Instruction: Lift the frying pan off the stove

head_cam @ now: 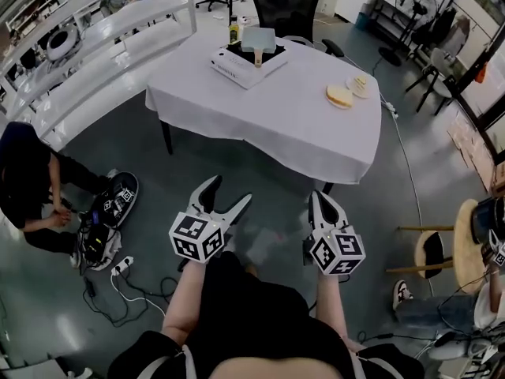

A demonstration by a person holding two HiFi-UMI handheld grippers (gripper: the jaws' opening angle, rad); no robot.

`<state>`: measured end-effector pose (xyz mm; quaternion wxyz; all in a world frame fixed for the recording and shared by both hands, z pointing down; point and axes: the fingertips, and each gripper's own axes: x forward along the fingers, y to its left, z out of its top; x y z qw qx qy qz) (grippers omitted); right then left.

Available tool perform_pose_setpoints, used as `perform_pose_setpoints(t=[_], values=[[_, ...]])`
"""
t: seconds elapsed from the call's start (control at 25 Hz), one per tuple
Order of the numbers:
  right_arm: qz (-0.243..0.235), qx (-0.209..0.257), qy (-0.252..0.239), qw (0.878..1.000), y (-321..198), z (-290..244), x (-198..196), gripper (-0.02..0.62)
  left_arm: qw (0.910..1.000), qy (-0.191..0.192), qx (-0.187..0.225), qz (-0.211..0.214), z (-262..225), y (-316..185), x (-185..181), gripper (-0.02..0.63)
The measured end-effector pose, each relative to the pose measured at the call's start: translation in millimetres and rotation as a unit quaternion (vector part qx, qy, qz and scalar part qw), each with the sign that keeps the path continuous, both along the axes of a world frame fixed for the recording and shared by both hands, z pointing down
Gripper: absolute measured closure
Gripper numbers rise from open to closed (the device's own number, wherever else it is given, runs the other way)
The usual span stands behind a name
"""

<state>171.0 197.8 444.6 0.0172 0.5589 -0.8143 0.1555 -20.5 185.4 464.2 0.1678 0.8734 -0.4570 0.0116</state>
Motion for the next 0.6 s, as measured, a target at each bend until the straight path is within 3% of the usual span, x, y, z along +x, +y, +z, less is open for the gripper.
perform_pose_setpoints(t=[0.24, 0.6], values=[[-0.011, -0.025, -0.009, 1.000, -2, 23, -10, 0.591, 0.9996, -0.010, -0.022, -0.012, 22, -4, -9, 0.230], [0.009, -0.032, -0.021, 0.999, -55, 27, 13, 0.591, 0.9996, 0.001, -0.025, 0.013, 18, -66, 23, 0.230]])
